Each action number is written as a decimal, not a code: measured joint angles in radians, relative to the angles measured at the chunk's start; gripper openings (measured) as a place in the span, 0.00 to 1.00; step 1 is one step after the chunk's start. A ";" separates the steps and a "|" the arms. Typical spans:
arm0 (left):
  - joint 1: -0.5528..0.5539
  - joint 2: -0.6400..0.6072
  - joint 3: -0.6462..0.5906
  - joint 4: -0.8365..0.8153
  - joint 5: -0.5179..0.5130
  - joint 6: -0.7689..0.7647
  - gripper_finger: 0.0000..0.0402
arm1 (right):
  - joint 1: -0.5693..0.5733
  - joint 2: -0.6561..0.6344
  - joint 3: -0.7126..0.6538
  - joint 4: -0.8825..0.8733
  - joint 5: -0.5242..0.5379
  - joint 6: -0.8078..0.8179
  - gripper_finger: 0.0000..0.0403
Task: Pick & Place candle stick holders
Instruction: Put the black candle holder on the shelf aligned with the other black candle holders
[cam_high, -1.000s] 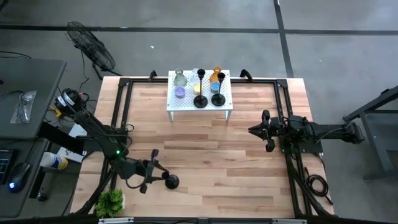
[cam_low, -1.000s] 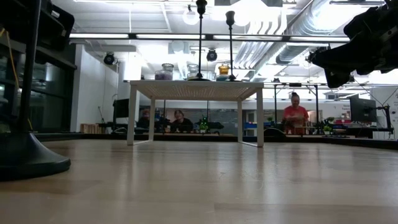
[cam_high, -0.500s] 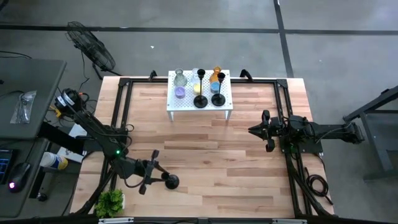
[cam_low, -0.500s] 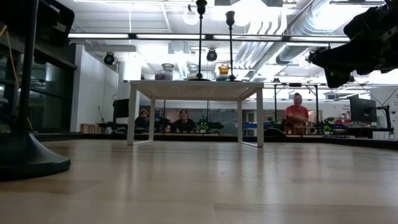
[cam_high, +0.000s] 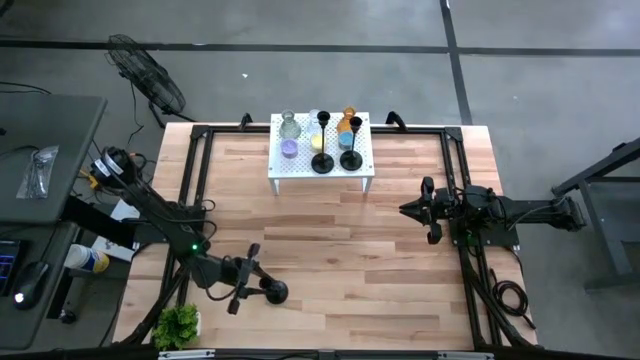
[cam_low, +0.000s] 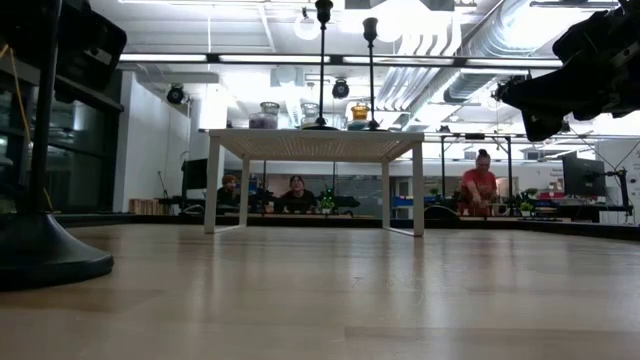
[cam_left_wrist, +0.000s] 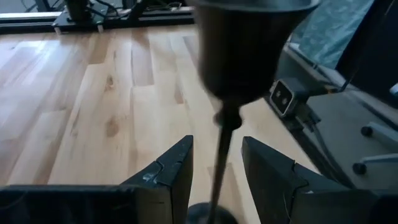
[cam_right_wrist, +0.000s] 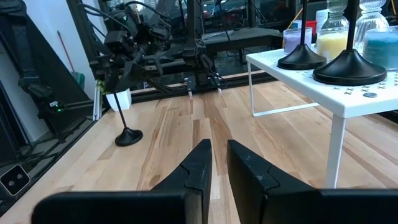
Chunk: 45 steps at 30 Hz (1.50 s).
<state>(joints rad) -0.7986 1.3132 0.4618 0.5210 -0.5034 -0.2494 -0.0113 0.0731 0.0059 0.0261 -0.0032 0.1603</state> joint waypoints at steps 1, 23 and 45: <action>0.000 0.011 0.000 0.019 0.000 0.000 0.33 | 0.000 0.000 0.000 0.000 0.000 0.000 0.10; 0.001 0.038 0.002 0.055 -0.084 0.006 0.02 | 0.000 0.000 0.000 0.000 0.000 0.000 0.10; 0.131 -0.114 0.246 -0.314 -0.558 -0.077 0.02 | 0.000 0.000 0.000 0.000 0.000 0.000 0.10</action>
<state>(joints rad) -0.6679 1.1997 0.7078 0.2066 -1.0615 -0.3264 -0.0109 0.0731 0.0059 0.0265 -0.0032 0.1600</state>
